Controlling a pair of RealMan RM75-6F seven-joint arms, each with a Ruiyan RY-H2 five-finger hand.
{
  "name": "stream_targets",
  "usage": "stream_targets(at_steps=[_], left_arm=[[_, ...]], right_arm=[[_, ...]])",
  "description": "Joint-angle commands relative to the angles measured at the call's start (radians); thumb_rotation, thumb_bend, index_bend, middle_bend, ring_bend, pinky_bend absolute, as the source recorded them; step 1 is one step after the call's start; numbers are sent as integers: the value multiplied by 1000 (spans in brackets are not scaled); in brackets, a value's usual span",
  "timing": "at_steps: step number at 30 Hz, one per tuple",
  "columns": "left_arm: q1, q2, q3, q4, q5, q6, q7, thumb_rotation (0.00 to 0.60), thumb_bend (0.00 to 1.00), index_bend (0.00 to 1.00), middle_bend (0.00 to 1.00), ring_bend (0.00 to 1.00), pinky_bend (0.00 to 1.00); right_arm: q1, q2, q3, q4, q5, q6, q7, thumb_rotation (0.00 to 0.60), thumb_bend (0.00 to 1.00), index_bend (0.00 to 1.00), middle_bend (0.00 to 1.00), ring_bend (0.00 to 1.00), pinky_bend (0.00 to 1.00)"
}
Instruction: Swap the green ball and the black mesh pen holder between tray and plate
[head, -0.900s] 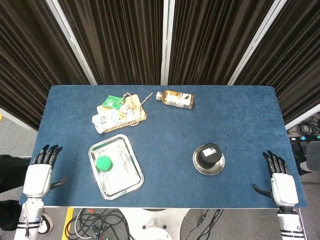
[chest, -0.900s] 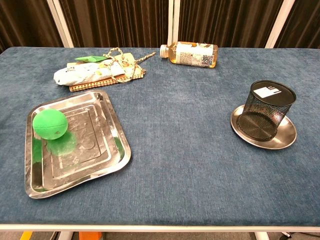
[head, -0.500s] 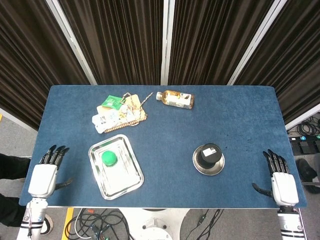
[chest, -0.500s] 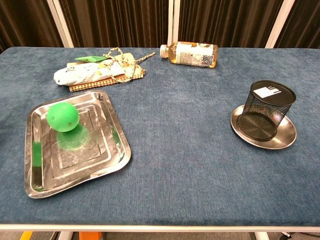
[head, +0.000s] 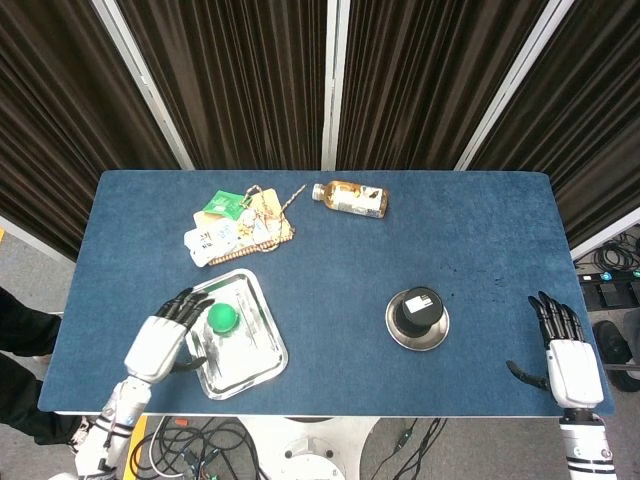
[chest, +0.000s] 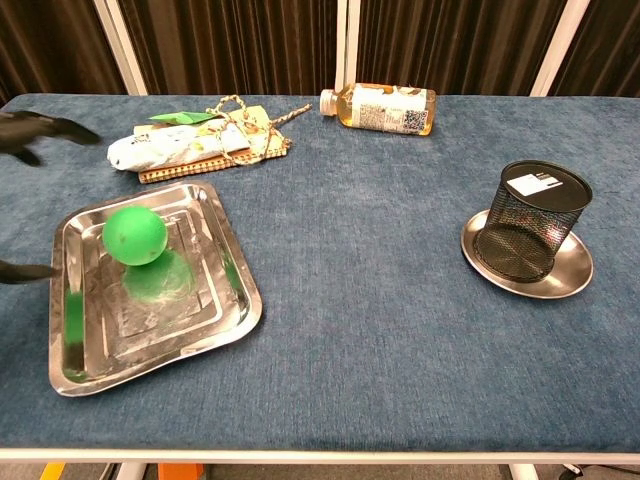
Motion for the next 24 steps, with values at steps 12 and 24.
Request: stream_targets(at_steps=[12,24], left_arm=[[-78,-65,-24,106,-122,-118,41,600,39,144,118,44,236],[-111,-77,-23,158,-181,-172,5,600,64,145,140,62,353]], right_arm=[[2,-2,-3,11,13,-12,10,600,54,0,0,0,0],[2,-10,-3,21,25,-21,10,600,53,0,0,0,0]])
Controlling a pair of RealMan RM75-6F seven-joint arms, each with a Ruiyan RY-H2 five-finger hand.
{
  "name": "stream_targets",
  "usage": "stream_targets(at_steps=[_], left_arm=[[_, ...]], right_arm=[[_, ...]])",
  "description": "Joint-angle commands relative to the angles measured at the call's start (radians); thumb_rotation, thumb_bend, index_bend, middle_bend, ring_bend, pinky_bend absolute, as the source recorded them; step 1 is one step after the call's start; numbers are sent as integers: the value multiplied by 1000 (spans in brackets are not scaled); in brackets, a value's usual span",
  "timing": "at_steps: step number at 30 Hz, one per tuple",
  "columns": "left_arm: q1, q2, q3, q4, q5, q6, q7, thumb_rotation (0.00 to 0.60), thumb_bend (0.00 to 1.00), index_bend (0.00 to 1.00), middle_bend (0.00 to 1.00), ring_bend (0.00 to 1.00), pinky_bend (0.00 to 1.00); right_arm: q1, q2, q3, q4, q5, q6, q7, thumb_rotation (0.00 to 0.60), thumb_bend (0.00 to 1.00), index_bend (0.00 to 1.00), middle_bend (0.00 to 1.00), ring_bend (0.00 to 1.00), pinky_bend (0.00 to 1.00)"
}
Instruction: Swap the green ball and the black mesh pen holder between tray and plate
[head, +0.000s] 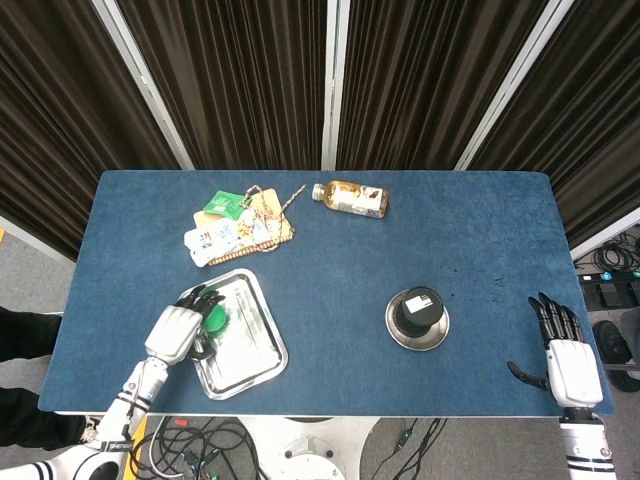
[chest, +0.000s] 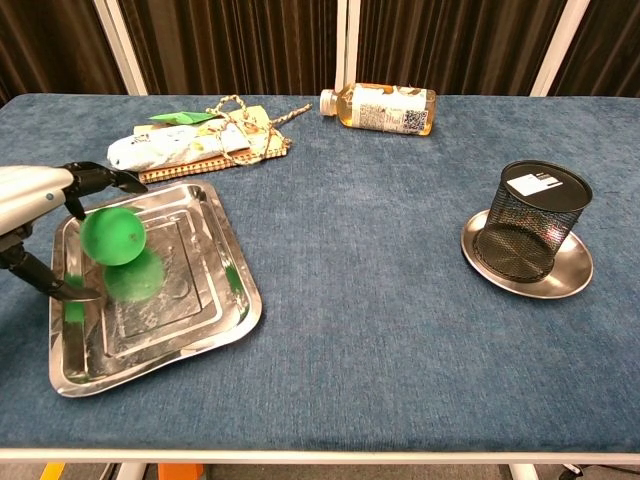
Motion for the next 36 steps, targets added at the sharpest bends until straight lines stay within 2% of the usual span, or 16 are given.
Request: stream_targets(at_steps=[1,7,17,31,36], left_arm=[[-11,-6,-1,17,-12,-15,-11,600,74,145,144,68,362],[-24,-29,-7,52,-17,-11,-34,600,150,194,216,168,467],[-31,-58,0,92,11,27,-69,600,180,361,339,303,600],[-42,-44,-1,50,48,72,-95,600,187,416,410,346,630],[-98,-44,-27,-4,79,42,-72,600,187,416,409,346,630]], right_arm=[[-1,0,0,0,1,1,0,600,53,0,0,0,0],[-1,1,1,3,7,-1,2,600,54,0,0,0,0],[1,-4,2,12,15,-11,7,600,54,0,0,0,0],[1,-2,4,14,17,-10,8,600,54,0,0,0,0],[0,6,12,3,17,1,5,600,53,0,0,0,0]])
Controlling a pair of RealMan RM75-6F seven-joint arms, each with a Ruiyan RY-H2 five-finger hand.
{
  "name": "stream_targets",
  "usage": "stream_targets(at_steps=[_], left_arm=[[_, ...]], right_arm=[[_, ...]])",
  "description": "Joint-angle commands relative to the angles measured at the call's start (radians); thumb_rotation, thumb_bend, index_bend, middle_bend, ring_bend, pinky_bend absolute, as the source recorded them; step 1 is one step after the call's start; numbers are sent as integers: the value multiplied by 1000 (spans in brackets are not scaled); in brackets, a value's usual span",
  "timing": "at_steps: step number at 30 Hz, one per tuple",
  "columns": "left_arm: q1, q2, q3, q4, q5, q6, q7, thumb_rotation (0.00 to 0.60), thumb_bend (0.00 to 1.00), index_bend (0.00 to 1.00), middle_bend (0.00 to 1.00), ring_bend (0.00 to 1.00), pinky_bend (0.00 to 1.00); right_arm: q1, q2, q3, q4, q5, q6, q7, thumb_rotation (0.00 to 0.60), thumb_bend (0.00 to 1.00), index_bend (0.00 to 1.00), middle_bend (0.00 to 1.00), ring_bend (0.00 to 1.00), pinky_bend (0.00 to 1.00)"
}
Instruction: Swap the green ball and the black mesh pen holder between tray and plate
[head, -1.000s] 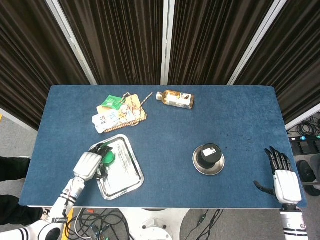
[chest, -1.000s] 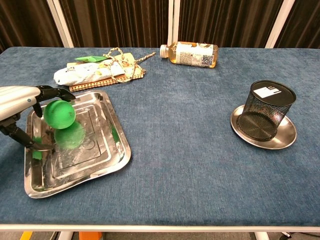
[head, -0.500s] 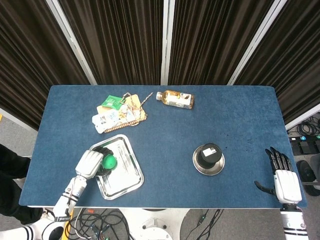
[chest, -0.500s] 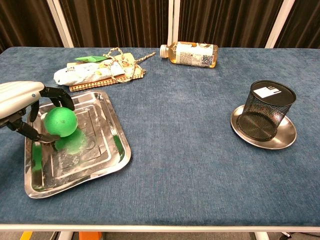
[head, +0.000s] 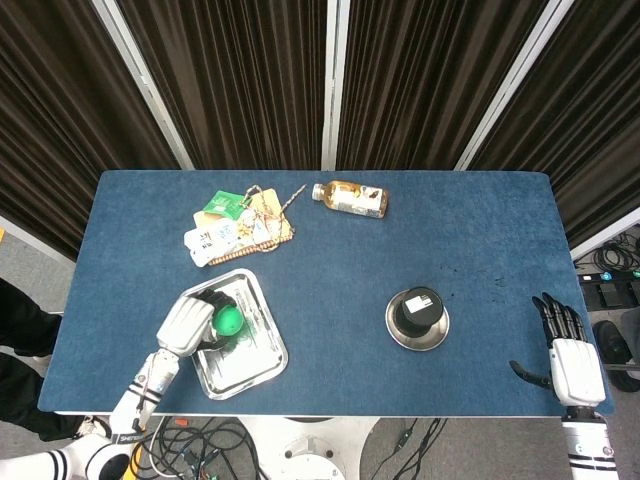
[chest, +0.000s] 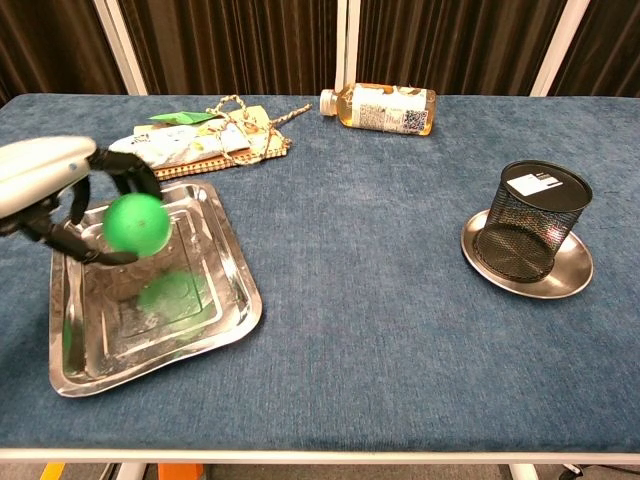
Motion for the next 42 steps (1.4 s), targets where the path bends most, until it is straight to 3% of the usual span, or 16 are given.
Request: stream_targets(at_steps=[1,10,21,34,42], left_arm=[[-49,-8,-21,-37,22,-35,20,600,186,415,409,346,630],[-199,-118,-78,-49,5,-177,73,600,186,415,418,346,623],[-294,-251,-104,72,-44,-242,68,600,186,414,427,338,587],[-323,-328,-72,186,-56,-245,42,600,186,410,420,271,478],[-332,-325,-50,206,-23,-226,17,600,149,351,303,207,448]], right_arm=[[-2,4,5,-4,2,7,1,600,53,0,0,0,0],[-14,21,21,0,19,28,34,600,54,0,0,0,0],[-24,23,26,24,28,35,77,600,54,0,0,0,0],[-33,22,34,47,39,44,104,600,53,0,0,0,0],[-33,19,34,48,39,40,101,600,53,0,0,0,0]])
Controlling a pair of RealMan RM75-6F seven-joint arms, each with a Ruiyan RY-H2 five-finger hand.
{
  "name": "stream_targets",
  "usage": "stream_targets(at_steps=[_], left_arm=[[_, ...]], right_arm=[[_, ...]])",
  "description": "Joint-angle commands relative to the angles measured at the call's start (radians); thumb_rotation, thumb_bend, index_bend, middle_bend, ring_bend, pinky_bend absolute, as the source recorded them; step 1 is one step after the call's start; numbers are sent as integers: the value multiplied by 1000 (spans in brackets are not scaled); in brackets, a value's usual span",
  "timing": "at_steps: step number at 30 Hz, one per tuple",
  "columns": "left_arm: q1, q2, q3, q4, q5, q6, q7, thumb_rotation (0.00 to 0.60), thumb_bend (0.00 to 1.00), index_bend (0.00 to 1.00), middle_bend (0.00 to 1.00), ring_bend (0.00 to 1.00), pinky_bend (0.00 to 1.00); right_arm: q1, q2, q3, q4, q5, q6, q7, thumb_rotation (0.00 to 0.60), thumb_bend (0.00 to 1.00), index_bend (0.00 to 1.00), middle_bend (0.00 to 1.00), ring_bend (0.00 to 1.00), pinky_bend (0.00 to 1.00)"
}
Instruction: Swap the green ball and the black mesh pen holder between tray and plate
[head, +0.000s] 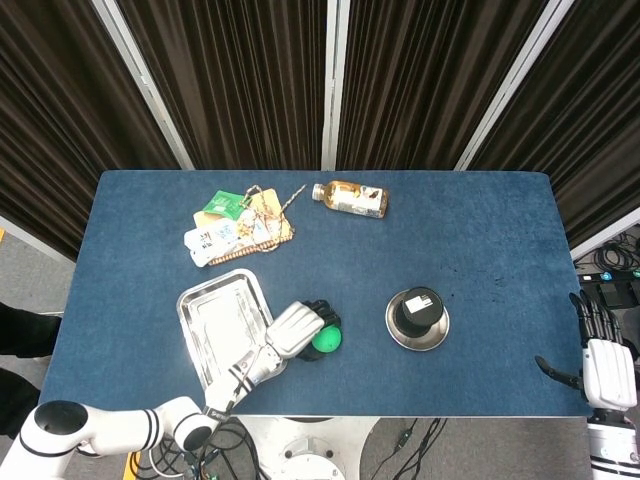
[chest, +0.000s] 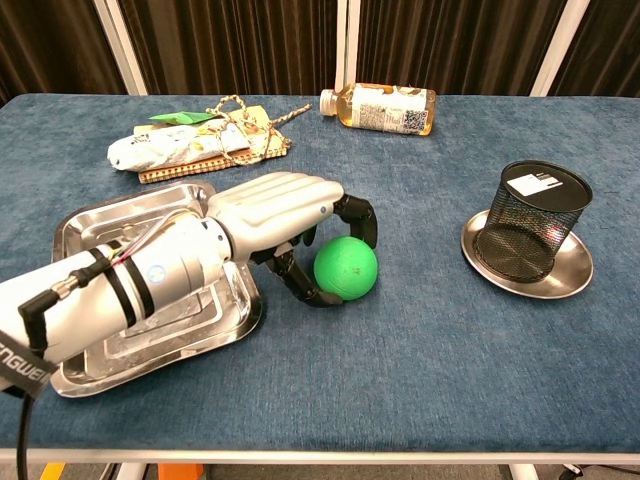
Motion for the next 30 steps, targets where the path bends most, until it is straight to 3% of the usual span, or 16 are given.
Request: stream_targets(at_steps=[1,16,24,30], left_arm=[[-1,1,5,4,4,5,-10,600,148,345,301,204,448],[32,42,35,-34,32,85,-7,600,124,135,224,144,435],[211,208,78,-216,7,318,87,600,91,129,188,119,384],[395,311,74,-250,-54,555,79,600,84,129,160,88,308]], right_arm=[[-1,0,1,0,0,2,-1,600,53,0,0,0,0],[1,6,0,-10,-8,-1,-8,600,53,0,0,0,0],[45,42,-16,-79,-55,-53,-97,600,52,0,0,0,0],[125,66,-5,-207,-49,-167,-236,600,43,0,0,0,0]])
